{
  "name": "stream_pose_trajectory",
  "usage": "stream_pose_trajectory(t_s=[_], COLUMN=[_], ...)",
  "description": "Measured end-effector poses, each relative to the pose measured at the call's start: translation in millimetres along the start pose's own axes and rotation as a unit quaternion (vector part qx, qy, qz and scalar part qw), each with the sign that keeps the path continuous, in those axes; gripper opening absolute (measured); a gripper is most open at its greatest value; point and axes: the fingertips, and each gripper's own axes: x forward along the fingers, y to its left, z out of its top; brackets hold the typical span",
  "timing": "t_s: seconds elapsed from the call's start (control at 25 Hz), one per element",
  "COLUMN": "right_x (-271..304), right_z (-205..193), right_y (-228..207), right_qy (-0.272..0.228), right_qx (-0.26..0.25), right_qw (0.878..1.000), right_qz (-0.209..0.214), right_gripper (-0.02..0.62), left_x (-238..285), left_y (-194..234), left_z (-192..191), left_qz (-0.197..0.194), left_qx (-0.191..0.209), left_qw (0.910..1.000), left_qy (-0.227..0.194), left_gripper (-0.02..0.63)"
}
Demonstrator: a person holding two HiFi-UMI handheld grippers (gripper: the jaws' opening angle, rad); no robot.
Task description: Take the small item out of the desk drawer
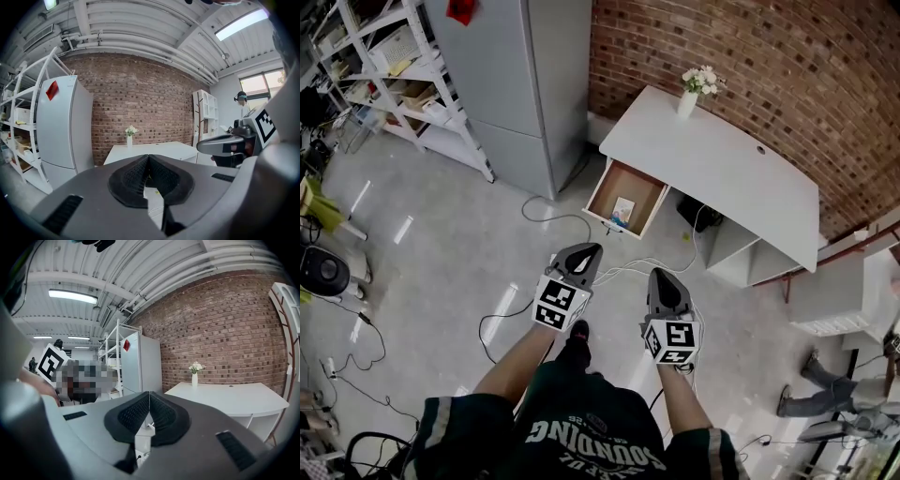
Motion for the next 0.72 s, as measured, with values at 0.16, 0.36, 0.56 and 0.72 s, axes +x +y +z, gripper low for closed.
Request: stream_pose_trajectory(t_s=[0.16,0.36,0.56,0.72], right_x=[27,54,75,86], right_z=[9,13,17,18], right_y=[-7,-6,-4,-3], right_qy=[0.003,0.007,0.01,0.015], right_qx=[-0.001,-0.004,-0.006,-0.027], right_qw=[1.0,1.0,1.0,0.999], right_qz=[-0.004,-0.008,-0.02,-0.038], right_gripper=[0.025,0.025,0.025,0.025], left_x=[23,41,54,63], left_y=[19,41,64,77], left_z=[10,13,12,10], left_qz=[-0.008,-0.017,-0.03,-0.043], left_qx=[-0.001,-0.002,-0.005,-0.006], left_qw=[1.0,0.9999,0.9996,0.9991], left_qy=[-0.001,-0.002,-0.002,-0.002], left_gripper=[0.015,0.015,0.015,0.015])
